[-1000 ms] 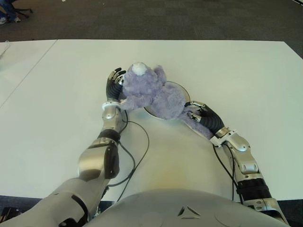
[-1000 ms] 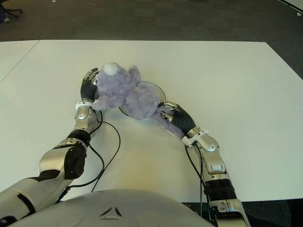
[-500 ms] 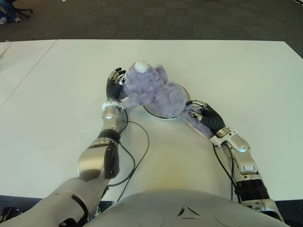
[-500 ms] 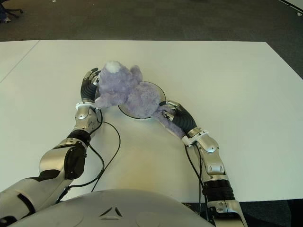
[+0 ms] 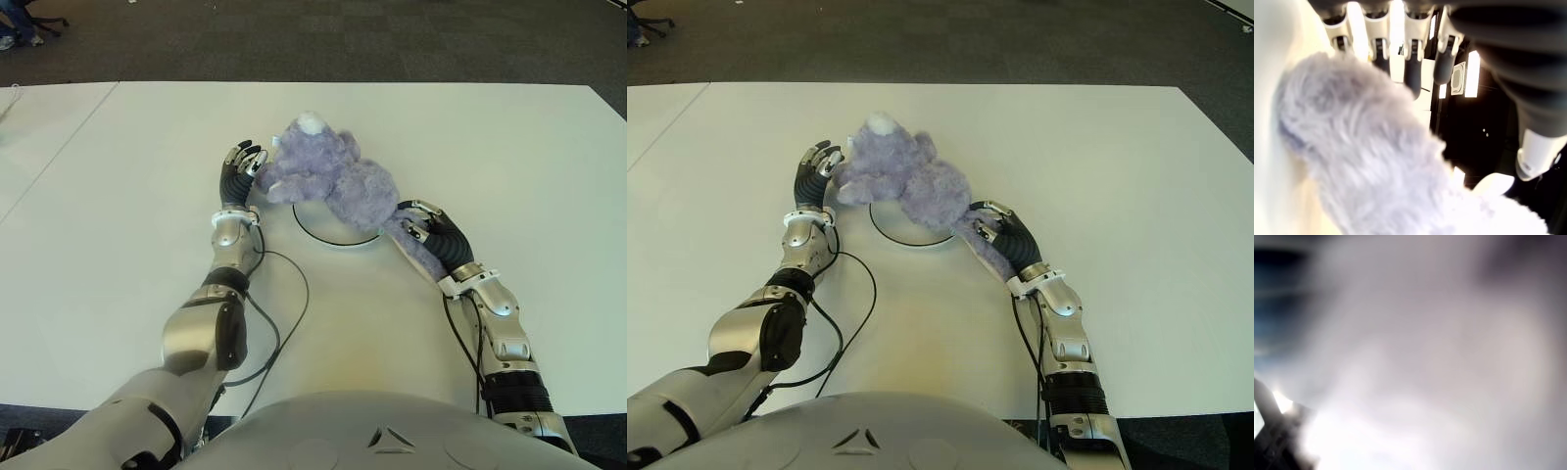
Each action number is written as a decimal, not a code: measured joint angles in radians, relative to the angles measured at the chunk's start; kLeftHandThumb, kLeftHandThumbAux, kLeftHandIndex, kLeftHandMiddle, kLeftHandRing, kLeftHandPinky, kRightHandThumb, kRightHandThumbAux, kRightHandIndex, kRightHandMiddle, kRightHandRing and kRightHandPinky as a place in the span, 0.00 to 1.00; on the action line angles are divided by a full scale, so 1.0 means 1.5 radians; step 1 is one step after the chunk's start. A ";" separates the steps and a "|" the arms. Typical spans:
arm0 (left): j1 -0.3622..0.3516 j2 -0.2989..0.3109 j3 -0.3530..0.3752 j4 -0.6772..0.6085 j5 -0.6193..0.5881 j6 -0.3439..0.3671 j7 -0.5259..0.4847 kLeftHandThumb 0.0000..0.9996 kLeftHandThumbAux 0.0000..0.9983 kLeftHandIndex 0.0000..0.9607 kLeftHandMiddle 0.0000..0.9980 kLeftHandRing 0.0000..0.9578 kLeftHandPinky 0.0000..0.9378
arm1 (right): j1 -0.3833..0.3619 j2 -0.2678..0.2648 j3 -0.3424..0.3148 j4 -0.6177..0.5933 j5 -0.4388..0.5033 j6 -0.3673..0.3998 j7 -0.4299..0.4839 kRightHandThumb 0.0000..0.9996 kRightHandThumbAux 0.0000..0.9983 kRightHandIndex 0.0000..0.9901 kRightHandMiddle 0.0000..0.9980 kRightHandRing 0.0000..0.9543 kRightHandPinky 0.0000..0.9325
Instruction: Put the doll into the plate.
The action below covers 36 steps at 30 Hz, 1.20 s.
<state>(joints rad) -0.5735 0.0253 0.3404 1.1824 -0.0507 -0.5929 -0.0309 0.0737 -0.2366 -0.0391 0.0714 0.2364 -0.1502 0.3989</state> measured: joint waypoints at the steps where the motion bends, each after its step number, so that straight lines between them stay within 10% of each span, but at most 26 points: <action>1: 0.000 0.000 0.000 0.000 0.000 0.000 0.000 0.00 0.60 0.23 0.28 0.31 0.31 | 0.000 0.001 -0.002 0.000 0.000 0.000 -0.003 0.69 0.73 0.44 0.83 0.90 0.91; 36: 0.000 0.000 0.000 0.000 0.000 0.000 0.000 0.00 0.59 0.23 0.28 0.31 0.30 | -0.013 0.001 -0.008 0.014 -0.007 0.019 -0.031 0.69 0.73 0.44 0.81 0.87 0.89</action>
<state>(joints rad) -0.5736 0.0254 0.3398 1.1824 -0.0506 -0.5930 -0.0308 0.0546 -0.2358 -0.0504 0.0926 0.2266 -0.1216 0.3527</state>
